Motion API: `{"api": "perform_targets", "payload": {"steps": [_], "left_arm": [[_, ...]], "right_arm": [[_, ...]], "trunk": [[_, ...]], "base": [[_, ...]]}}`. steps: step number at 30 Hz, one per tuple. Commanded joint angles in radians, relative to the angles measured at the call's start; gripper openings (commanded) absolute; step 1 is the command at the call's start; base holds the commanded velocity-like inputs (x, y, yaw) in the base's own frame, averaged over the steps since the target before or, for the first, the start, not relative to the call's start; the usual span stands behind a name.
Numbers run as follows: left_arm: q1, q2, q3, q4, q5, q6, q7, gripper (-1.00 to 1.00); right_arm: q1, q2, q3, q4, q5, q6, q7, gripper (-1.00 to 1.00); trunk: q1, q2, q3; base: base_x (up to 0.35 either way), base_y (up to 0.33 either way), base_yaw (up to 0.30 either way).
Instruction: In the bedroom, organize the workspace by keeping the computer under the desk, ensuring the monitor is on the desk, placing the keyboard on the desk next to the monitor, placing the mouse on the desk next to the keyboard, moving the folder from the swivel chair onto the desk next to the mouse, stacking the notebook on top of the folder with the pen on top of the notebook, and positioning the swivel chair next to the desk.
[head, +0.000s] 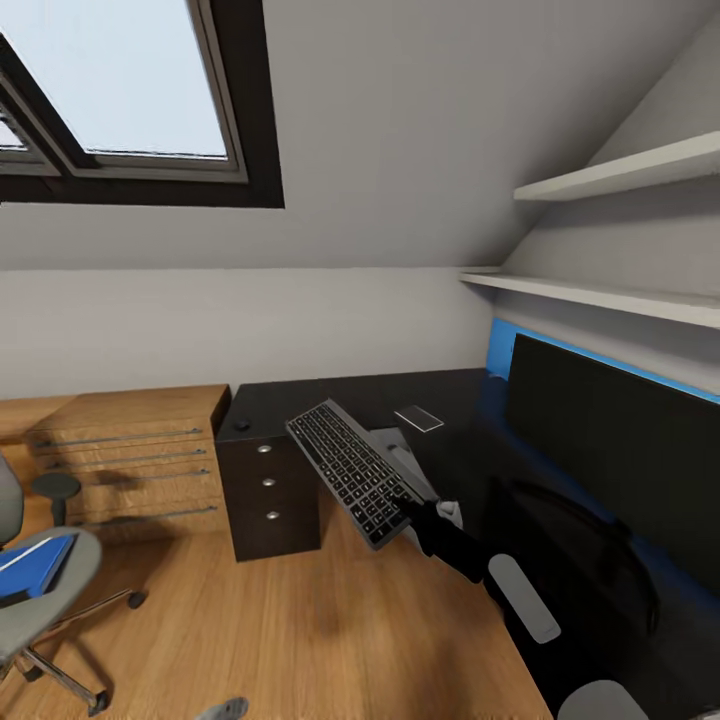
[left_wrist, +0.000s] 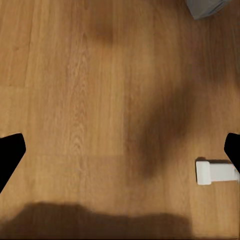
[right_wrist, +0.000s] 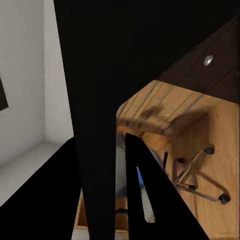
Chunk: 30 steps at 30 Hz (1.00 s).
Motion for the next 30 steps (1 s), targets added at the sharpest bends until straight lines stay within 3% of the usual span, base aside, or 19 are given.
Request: {"api": "perform_targets", "payload": {"steps": [1,30], "left_arm": [[-0.001,0.001,-0.008,0.001,0.010,-0.005,-0.002,1.00],[-0.001,0.001,-0.007,0.001,0.010,-0.005,-0.001,1.00]], "right_arm": [[-0.001,-0.001,0.002,0.003,-0.009,0.002,0.001,-1.00],[-0.001,-0.011,0.002,0.008,-0.008,0.002,0.001,-1.00]], "trunk": [[-0.001,-0.001,-0.001],[-0.001,-0.001,-0.001]], "base": [[-0.297,-0.160,0.000],[-0.295,-0.168,0.000]]}}
